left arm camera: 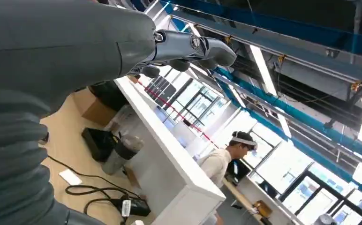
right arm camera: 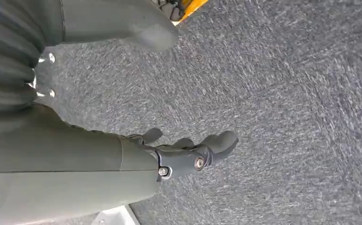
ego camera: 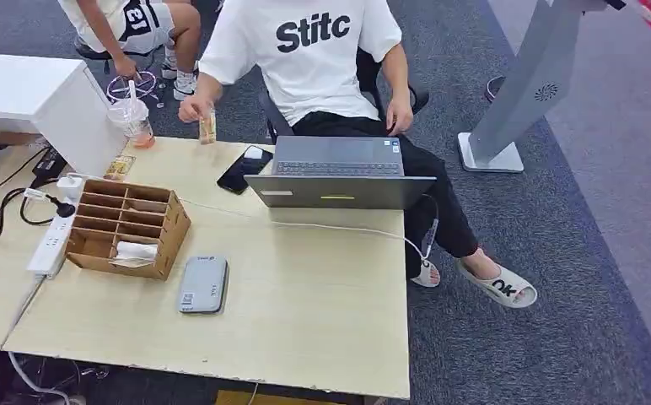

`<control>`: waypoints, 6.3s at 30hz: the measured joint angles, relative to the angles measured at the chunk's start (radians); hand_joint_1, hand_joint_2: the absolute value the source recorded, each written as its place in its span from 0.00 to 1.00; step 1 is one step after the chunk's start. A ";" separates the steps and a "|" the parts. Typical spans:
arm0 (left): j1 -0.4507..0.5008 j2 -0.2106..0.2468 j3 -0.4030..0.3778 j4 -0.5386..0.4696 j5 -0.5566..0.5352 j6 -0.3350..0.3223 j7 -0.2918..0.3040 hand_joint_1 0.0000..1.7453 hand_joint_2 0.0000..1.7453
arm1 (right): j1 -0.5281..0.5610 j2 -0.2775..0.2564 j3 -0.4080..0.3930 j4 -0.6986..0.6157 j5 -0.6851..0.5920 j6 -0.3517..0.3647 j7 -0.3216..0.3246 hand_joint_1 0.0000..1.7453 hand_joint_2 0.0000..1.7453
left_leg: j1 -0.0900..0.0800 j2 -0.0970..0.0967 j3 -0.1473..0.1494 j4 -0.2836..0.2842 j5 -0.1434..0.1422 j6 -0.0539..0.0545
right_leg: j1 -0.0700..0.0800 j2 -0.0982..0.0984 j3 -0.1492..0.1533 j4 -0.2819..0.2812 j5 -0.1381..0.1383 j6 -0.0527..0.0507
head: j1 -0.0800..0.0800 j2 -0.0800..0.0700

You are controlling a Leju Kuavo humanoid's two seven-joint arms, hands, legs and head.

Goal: Pass the card to the sensor for recognition and then transmit it.

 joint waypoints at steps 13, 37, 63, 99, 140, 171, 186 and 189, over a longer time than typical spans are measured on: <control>-0.268 0.057 -0.174 0.216 -0.262 0.002 0.143 0.00 1.00 | -0.003 0.004 0.035 0.008 0.069 0.030 0.034 0.00 1.00 | 0.000 0.001 0.000 0.000 0.000 0.000 | 0.000 0.001 -0.001 0.000 0.001 -0.001 | 0.000 0.000; -0.722 0.073 -0.563 0.569 -0.686 -0.040 0.385 1.00 1.00 | -0.004 0.018 0.082 0.017 0.197 0.098 0.102 0.00 1.00 | 0.000 0.001 -0.001 0.001 0.001 -0.001 | 0.000 0.002 -0.002 0.001 0.002 -0.001 | 0.000 0.000; -0.723 0.082 -0.643 0.608 -0.612 -0.075 0.349 1.00 1.00 | -0.003 0.023 0.085 0.019 0.205 0.095 0.095 0.00 1.00 | 0.000 0.001 -0.003 0.001 0.001 -0.001 | 0.000 0.002 -0.003 0.001 0.002 -0.001 | 0.000 0.000; -0.437 0.115 -0.969 0.802 -0.517 -0.100 0.353 1.00 1.00 | -0.004 0.027 0.035 0.019 0.228 0.094 0.084 0.00 1.00 | 0.000 0.000 -0.003 0.001 0.001 -0.001 | 0.000 0.000 -0.002 0.001 0.002 -0.001 | 0.000 0.000; -0.598 0.140 -0.687 0.636 -0.545 -0.061 0.397 1.00 1.00 | -0.003 0.040 0.035 0.021 0.303 0.097 0.102 0.00 1.00 | 0.000 0.000 -0.002 0.000 0.004 0.000 | 0.000 0.000 -0.002 0.002 0.003 -0.002 | 0.000 0.000; -0.590 0.027 -0.668 0.492 -0.573 -0.001 0.384 0.00 1.00 | -0.005 0.042 0.032 0.024 0.329 0.095 0.114 0.00 1.00 | 0.000 0.000 -0.003 0.001 0.003 0.000 | 0.000 0.001 -0.004 0.002 0.003 -0.002 | -0.001 0.000; -0.546 0.030 -0.697 0.466 -0.547 -0.065 0.383 0.00 1.00 | -0.005 0.042 0.013 0.024 0.319 0.096 0.108 0.00 1.00 | 0.000 0.000 -0.004 0.001 0.003 0.000 | 0.000 0.000 -0.004 0.002 0.003 -0.002 | -0.001 0.000; -0.540 0.047 -0.714 0.456 -0.478 -0.141 0.365 0.00 1.00 | -0.005 0.042 0.010 0.024 0.315 0.095 0.105 0.00 1.00 | 0.000 0.000 -0.004 0.001 0.003 0.000 | 0.000 0.001 -0.003 0.002 0.003 -0.002 | 0.000 0.000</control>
